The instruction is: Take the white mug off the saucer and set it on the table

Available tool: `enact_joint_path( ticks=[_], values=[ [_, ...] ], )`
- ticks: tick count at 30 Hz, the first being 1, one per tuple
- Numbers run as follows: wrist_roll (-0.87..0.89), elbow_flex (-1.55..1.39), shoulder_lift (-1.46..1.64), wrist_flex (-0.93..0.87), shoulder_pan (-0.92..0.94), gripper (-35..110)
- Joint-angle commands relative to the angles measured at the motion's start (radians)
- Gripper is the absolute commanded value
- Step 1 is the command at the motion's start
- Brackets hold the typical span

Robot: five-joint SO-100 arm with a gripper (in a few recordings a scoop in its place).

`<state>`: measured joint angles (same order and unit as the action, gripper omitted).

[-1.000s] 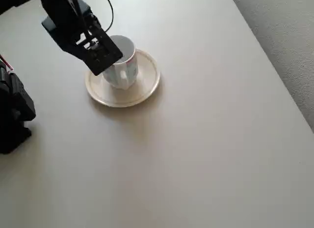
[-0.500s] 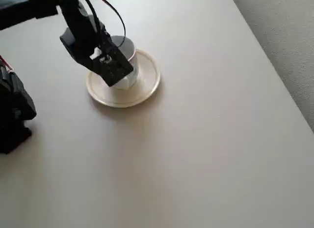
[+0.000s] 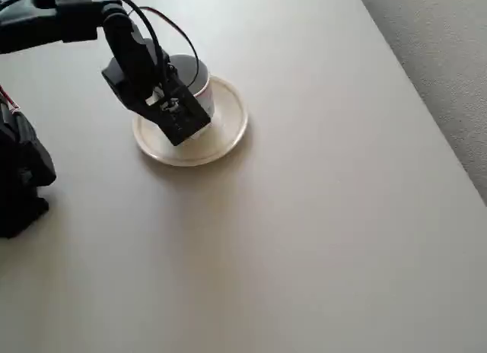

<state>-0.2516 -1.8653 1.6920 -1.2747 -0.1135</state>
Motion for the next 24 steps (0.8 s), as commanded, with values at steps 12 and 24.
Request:
enact_joint_path(
  ticks=[12,24],
  values=[
    [0.023,-0.005,0.000,0.049,0.025,-2],
    [0.020,0.084,0.233,-0.100,0.044,-2]
  ],
)
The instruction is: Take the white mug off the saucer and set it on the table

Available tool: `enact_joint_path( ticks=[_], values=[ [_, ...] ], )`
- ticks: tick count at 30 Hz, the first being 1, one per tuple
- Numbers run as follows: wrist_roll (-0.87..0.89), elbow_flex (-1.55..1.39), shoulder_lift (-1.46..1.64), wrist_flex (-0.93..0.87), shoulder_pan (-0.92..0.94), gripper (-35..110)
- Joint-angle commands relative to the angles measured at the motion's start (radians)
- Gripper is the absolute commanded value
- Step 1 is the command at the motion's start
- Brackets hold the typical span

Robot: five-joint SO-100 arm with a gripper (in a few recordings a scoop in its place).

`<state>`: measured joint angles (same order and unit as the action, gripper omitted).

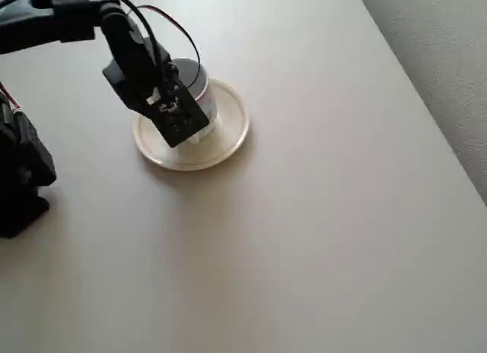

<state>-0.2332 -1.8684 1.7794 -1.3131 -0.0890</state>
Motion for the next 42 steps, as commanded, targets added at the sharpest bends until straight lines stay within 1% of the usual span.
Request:
enact_joint_path(
  ticks=[1,9,14,17,22,27,34,38,42],
  values=[
    [0.002,0.107,0.158,-0.083,0.021,-2],
    [-0.043,0.347,0.216,-0.279,0.064,-2],
    [-0.158,0.468,0.207,-0.342,0.175,-2],
    [-0.249,0.468,0.189,-0.330,0.287,-2],
    [-0.403,0.459,0.097,-0.259,0.482,-2],
    [-0.523,0.457,0.002,-0.199,0.618,-2],
    [-0.612,0.428,-0.135,-0.138,0.719,-2],
    [-0.614,0.410,-0.212,-0.123,0.736,-2],
    [-0.614,0.331,-0.236,-0.071,0.736,-2]
  ],
)
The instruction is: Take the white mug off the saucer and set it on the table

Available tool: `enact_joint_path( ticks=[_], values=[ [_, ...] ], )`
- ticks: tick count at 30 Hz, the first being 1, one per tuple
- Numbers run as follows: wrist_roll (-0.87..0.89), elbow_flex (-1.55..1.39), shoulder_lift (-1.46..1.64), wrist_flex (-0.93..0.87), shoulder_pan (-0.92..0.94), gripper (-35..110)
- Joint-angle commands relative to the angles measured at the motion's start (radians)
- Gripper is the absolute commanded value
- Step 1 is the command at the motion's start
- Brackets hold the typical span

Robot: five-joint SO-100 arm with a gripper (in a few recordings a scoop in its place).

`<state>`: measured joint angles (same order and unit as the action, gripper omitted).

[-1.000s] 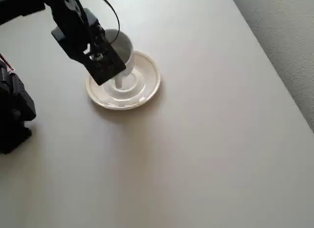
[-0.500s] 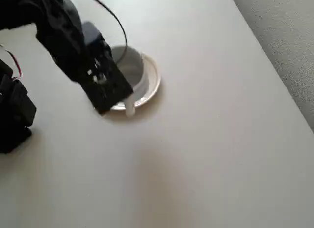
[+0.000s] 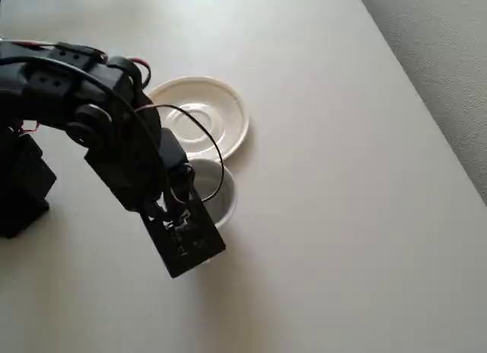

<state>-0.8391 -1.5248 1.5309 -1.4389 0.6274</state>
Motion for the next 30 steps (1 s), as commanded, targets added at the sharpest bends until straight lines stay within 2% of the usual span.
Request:
enact_joint_path(
  ticks=[1,7,13,17,30],
  values=[
    [-0.008,-0.037,0.012,0.067,0.015,-2],
    [-0.006,-0.123,0.008,0.103,-0.017,-1],
    [-0.009,-0.130,-0.008,0.095,-0.026,14],
    [-0.009,-0.123,0.046,0.087,-0.020,19],
    [0.077,-0.137,0.643,-0.048,-0.100,19]
  ],
)
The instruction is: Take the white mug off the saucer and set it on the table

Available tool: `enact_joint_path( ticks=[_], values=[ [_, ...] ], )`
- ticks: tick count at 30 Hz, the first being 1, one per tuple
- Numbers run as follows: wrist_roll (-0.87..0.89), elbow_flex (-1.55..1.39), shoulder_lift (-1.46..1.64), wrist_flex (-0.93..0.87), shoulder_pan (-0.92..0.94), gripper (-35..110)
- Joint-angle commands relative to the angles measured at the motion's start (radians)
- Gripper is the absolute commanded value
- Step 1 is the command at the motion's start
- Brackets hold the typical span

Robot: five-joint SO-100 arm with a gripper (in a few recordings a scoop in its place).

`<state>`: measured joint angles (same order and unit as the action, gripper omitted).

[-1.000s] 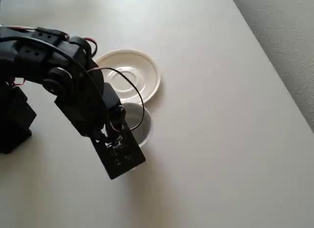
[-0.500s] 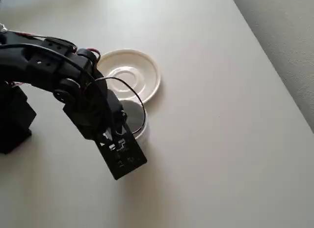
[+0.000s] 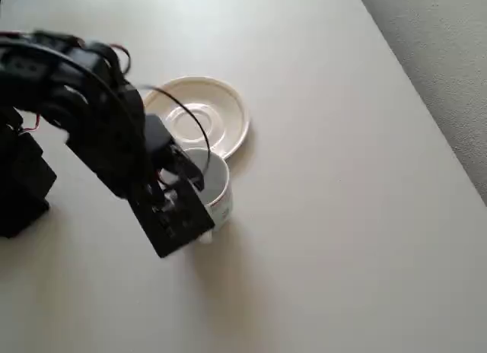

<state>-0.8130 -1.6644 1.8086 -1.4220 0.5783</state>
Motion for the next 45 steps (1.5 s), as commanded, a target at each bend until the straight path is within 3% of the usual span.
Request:
enact_joint_path(
  ticks=[1,9,13,23,34,45],
  values=[
    [0.069,-0.002,0.416,-0.080,-0.063,19],
    [0.262,-0.232,0.910,-0.132,-0.261,17],
    [0.391,-0.376,1.108,-0.158,-0.393,3],
    [0.647,-0.816,1.161,-0.008,-0.479,-2],
    [0.667,-1.264,1.488,0.071,-0.523,-2],
    [0.669,-1.285,1.488,0.080,-0.535,-1]
  ],
)
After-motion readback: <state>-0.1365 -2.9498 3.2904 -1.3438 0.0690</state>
